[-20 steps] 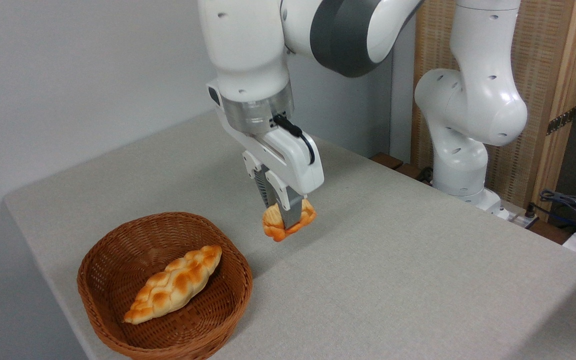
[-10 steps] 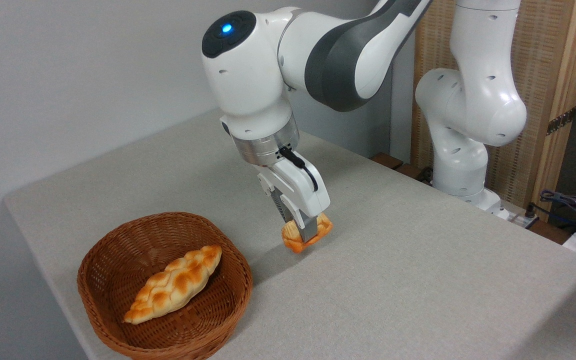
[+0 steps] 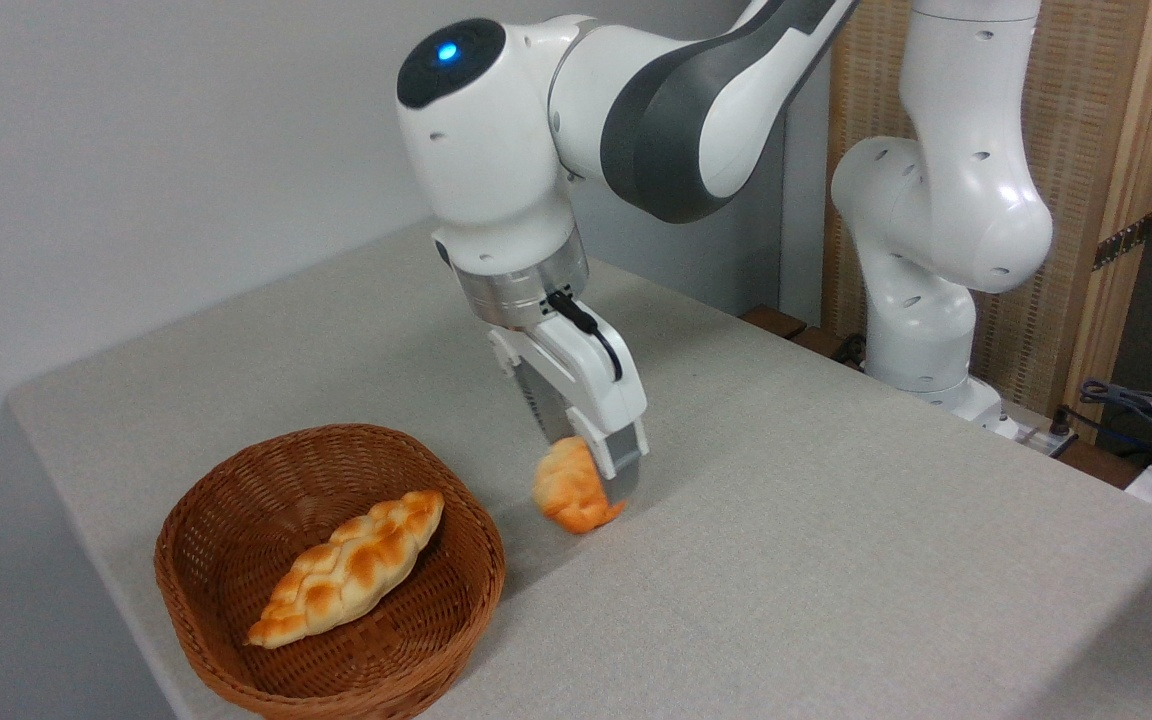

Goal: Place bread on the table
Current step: 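Lower the roll onto the table and open the gripper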

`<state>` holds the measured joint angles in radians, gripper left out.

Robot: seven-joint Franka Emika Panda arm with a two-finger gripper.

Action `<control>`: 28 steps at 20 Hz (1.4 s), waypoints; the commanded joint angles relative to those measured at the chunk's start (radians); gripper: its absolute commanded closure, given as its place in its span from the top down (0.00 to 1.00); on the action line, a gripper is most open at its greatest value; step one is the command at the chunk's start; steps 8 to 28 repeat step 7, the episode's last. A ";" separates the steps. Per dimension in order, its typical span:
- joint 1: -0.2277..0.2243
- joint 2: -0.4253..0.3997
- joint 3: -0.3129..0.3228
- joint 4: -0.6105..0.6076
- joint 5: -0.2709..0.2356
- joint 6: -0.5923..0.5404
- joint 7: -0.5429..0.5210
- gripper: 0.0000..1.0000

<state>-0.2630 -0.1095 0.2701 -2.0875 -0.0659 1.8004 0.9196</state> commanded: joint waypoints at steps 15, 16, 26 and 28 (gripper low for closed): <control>0.005 -0.018 0.061 0.103 0.018 0.085 -0.008 1.00; 0.005 -0.018 0.061 0.103 0.018 0.085 -0.008 1.00; 0.005 -0.018 0.061 0.103 0.018 0.085 -0.008 1.00; 0.005 -0.018 0.061 0.103 0.018 0.085 -0.008 1.00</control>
